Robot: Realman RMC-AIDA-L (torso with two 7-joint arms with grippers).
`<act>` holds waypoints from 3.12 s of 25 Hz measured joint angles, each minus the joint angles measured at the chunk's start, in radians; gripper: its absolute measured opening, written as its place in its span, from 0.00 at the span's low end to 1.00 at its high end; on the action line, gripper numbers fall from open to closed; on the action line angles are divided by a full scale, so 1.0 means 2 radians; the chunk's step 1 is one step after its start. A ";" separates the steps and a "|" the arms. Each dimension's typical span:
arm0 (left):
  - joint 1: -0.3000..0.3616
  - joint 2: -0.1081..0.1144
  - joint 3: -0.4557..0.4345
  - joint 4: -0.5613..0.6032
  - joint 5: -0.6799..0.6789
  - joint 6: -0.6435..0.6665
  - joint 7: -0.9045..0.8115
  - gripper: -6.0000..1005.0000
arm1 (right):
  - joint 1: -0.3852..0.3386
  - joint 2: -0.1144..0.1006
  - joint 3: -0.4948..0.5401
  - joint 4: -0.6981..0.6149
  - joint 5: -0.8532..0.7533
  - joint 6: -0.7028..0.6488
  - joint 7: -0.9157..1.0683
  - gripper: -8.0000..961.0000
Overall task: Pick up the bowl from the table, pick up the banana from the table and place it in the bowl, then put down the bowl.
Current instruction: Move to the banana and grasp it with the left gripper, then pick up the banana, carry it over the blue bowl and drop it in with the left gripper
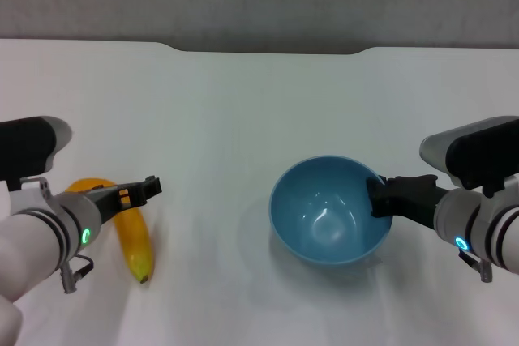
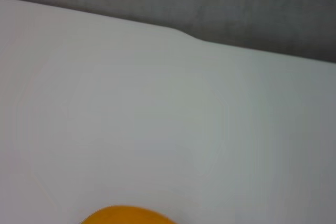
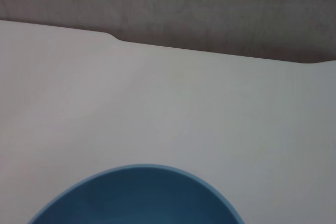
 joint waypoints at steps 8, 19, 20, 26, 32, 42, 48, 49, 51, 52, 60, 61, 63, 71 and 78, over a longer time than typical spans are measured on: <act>-0.024 -0.001 -0.002 0.039 0.003 0.017 -0.004 0.88 | 0.000 0.000 -0.001 -0.003 0.000 0.000 0.000 0.06; -0.041 -0.002 -0.006 0.078 0.000 0.012 -0.006 0.88 | -0.003 0.000 -0.003 -0.006 0.001 -0.004 0.000 0.06; -0.041 -0.002 -0.006 0.078 0.000 0.011 -0.006 0.88 | -0.003 0.000 -0.003 -0.006 0.001 -0.004 0.000 0.06; -0.045 -0.003 -0.001 0.085 -0.009 0.005 -0.006 0.88 | -0.003 0.001 -0.004 -0.006 0.001 -0.004 0.000 0.06; -0.061 -0.003 0.006 0.108 -0.016 0.005 -0.006 0.88 | -0.003 0.001 -0.004 -0.006 0.000 -0.005 0.000 0.06; -0.062 -0.003 0.008 0.109 -0.012 0.005 -0.006 0.82 | -0.003 0.001 -0.004 -0.006 0.000 -0.005 -0.001 0.06; -0.061 -0.002 0.007 0.109 -0.011 0.005 -0.005 0.68 | -0.004 0.001 -0.004 -0.006 0.000 -0.006 -0.001 0.06; -0.060 -0.002 0.008 0.110 -0.011 0.004 -0.004 0.66 | -0.004 0.001 -0.004 -0.006 0.000 -0.006 -0.001 0.06; -0.059 -0.002 0.008 0.110 -0.011 -0.001 -0.003 0.62 | -0.004 0.001 -0.004 -0.006 0.000 -0.006 -0.001 0.06; -0.058 -0.002 0.008 0.109 -0.010 -0.003 -0.003 0.60 | -0.004 0.001 -0.004 -0.006 0.000 -0.006 -0.001 0.06; -0.010 0.002 0.007 0.027 -0.006 -0.011 0.020 0.51 | -0.008 0.000 -0.001 -0.002 0.003 -0.012 -0.001 0.06; 0.003 0.002 0.006 0.006 -0.003 -0.017 0.028 0.51 | -0.008 0.000 -0.001 -0.002 0.003 -0.012 -0.001 0.06; 0.034 0.002 0.007 -0.037 0.005 -0.041 0.041 0.51 | -0.008 0.000 0.000 0.000 0.003 -0.012 -0.001 0.06; 0.109 0.002 0.030 -0.105 0.011 -0.203 0.061 0.52 | -0.006 0.001 -0.005 -0.001 0.005 -0.020 0.000 0.06; 0.111 0.002 0.049 -0.093 0.011 -0.323 0.057 0.52 | 0.003 0.002 -0.033 -0.014 0.021 -0.034 0.002 0.05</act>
